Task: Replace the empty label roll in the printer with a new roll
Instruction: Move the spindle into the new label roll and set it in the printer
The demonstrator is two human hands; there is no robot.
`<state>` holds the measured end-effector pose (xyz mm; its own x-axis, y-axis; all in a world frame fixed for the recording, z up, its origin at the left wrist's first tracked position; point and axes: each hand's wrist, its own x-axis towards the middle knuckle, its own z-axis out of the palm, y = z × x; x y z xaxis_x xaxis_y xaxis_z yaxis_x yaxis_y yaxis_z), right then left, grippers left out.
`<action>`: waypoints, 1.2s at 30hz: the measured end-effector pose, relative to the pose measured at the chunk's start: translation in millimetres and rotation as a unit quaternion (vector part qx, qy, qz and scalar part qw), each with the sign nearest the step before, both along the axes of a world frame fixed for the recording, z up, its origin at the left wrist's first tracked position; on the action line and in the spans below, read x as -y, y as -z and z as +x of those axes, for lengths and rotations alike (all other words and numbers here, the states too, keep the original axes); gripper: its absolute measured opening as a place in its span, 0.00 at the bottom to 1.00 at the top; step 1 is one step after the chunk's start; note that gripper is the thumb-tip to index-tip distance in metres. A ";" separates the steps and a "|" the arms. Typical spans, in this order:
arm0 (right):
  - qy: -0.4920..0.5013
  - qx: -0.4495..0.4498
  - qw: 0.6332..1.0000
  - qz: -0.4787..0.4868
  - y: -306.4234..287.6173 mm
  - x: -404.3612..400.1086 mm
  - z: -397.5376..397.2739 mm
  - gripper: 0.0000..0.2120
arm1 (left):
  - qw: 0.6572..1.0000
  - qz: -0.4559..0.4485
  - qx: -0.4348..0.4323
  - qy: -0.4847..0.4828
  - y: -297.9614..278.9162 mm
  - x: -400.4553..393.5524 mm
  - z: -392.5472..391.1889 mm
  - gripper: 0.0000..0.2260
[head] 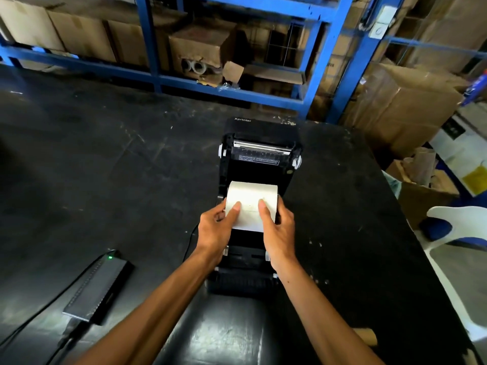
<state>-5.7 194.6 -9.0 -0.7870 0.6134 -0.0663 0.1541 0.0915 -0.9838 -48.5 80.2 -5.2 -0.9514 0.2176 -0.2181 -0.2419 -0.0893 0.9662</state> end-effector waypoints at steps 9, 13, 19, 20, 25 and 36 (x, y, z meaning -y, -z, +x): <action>-0.001 0.034 0.998 0.050 6.7 -4.2 -2.0 0.27 | 1.000 -0.021 -0.005 -0.017 8.4 0.1 -0.9 0.12; -0.002 0.069 0.993 0.093 6.4 -3.3 -1.7 0.26 | 0.999 -0.030 -0.004 -0.025 10.0 2.6 -1.8 0.13; 0.007 0.104 0.992 0.075 6.6 -1.3 5.6 0.26 | 0.997 -0.068 -0.020 -0.019 5.9 1.6 -3.7 0.13; 0.006 0.109 0.991 0.073 6.6 -2.0 5.6 0.26 | 0.997 -0.070 -0.021 -0.018 5.1 1.3 -3.7 0.13; -0.003 0.113 0.991 0.069 9.0 -4.1 7.3 0.26 | 0.997 -0.071 -0.024 -0.029 5.8 -0.1 0.3 0.16; -0.014 0.118 0.989 0.083 17.0 -8.4 10.6 0.28 | 0.995 -0.089 -0.040 -0.035 8.4 1.3 7.3 0.14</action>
